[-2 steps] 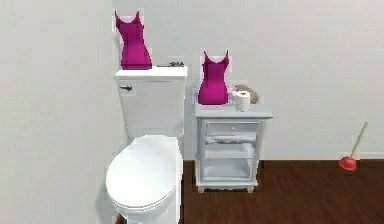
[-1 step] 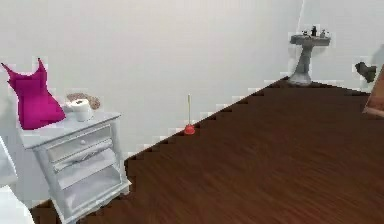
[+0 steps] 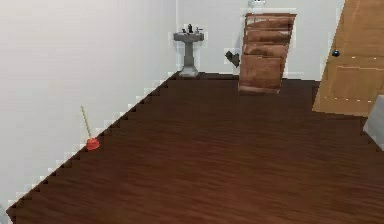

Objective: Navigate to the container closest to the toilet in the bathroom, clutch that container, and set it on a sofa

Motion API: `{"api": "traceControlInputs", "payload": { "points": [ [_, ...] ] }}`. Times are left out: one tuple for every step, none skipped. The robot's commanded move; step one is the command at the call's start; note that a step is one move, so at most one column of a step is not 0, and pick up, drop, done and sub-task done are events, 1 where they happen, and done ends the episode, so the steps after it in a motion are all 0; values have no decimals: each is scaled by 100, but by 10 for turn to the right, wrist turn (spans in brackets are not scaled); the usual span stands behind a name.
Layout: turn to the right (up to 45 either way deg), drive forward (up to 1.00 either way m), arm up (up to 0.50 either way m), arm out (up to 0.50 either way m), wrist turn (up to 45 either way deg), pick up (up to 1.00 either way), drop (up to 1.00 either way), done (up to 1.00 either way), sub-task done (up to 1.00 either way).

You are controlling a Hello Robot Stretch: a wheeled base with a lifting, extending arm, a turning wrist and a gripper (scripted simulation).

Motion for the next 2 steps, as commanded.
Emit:
{"api": "traceControlInputs", "payload": {
  "points": [
    [0,100,0,0,0,0,0,0,0],
    [30,0,0,0,0,0,0,0,0]
  ]
}}
